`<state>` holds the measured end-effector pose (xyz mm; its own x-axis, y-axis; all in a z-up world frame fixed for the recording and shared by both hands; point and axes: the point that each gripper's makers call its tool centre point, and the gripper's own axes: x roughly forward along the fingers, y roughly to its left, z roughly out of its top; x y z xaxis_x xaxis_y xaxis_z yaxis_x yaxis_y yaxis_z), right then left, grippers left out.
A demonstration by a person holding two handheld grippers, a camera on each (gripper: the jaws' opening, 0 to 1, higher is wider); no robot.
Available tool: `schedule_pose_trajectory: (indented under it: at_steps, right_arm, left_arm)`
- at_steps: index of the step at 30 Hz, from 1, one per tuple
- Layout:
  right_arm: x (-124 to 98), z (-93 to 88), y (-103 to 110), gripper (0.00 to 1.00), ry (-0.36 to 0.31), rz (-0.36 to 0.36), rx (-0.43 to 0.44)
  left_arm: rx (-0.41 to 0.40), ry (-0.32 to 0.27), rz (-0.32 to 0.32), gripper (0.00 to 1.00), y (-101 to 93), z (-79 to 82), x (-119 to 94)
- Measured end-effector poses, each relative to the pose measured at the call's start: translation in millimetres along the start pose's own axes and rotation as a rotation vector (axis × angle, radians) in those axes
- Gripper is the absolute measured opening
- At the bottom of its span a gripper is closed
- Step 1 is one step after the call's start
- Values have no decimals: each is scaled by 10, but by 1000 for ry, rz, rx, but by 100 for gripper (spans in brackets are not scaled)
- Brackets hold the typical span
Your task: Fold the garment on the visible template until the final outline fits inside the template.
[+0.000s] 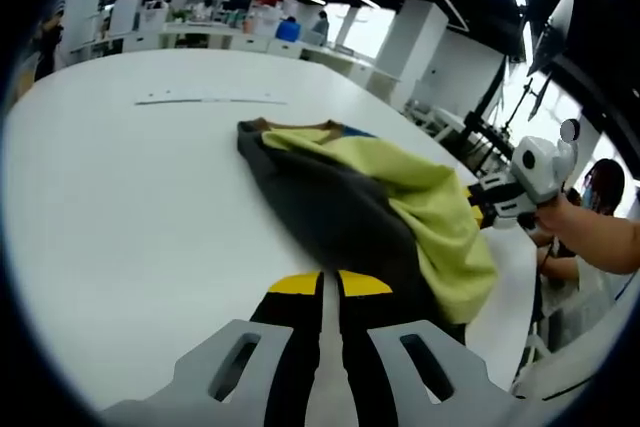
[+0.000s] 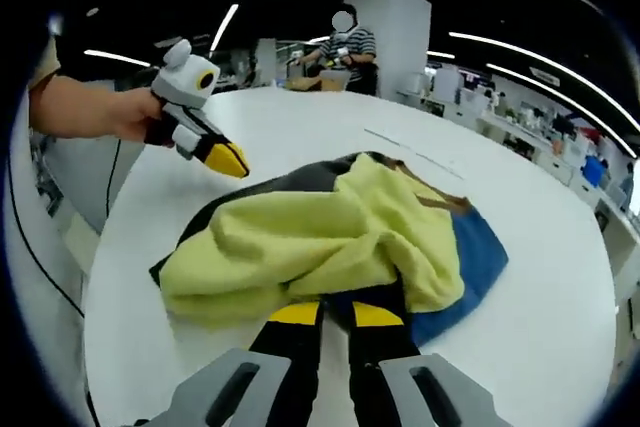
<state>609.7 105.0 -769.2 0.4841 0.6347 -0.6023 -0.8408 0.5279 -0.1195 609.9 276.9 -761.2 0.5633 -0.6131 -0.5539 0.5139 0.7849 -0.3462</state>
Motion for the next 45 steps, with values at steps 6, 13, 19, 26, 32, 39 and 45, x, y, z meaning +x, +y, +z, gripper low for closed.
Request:
schedule_pose_trajectory:
  at_steps: [6, 13, 19, 26, 32, 39, 45]
  right_arm:
    - [74, -31, 32, 5, 17, 11, -70]
    - [134, -72, 0, 3, 37, 10, -113]
    - [137, -91, -34, 0, 40, 2, -134]
    - [102, -67, -42, 0, 23, 4, -114]
    - [98, -66, -37, 0, 21, 11, -112]
    - [100, -64, -36, 0, 19, 14, -108]
    - [107, -61, -34, 0, 20, 16, -106]
  left_arm:
    - [-8, 1, 4, 3, 6, -26, -5]
    - [-14, 5, 3, 3, -13, -53, 21]
    - [-16, 7, -3, 3, -55, -55, 38]
    - [-33, 1, -28, 4, -117, -55, 32]
    - [-98, 0, -79, 5, -193, -154, 20]
    - [-167, 8, -136, 6, -327, -230, 54]
    - [-207, -14, -149, 1, -361, -188, 94]
